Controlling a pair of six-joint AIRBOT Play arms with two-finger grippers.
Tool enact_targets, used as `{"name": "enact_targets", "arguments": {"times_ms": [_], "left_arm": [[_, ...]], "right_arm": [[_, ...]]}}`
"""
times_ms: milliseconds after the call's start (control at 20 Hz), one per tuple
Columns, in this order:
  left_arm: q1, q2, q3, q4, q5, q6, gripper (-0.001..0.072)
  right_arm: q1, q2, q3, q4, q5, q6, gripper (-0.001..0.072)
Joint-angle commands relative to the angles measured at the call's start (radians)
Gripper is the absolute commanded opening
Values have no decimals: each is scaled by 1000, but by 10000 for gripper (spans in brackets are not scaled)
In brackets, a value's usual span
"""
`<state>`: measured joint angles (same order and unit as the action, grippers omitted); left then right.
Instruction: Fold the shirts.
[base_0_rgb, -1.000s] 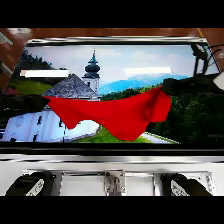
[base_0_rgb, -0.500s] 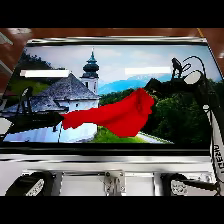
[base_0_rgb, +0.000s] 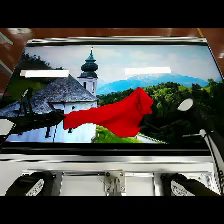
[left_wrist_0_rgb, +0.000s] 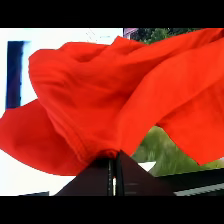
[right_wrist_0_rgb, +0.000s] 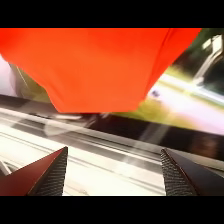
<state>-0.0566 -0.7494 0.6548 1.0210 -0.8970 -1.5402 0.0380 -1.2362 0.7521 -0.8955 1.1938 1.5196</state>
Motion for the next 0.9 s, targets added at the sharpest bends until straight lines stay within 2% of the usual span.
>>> {"name": "enact_targets", "arguments": {"times_ms": [0,200,400,550,650,750,800,850], "left_arm": [[0,0,-1,-2,5,2,38],[0,0,0,-2,5,2,38],[0,0,0,-2,5,2,38],[0,0,0,-1,6,2,38],[0,0,0,-1,6,10,38],[0,0,0,-1,8,11,37],[0,0,0,-1,8,22,38],[0,0,0,-1,8,37,38]], "right_arm": [[128,35,-209,164,-276,47,687],[268,23,-229,161,-456,174,686],[296,-24,-229,195,-503,216,668],[296,-39,-229,221,-560,217,364],[296,-39,-229,224,-603,225,258],[296,-37,-229,233,-605,226,106],[295,-32,-228,232,-593,225,59],[295,-18,-228,232,-575,210,59]]}}
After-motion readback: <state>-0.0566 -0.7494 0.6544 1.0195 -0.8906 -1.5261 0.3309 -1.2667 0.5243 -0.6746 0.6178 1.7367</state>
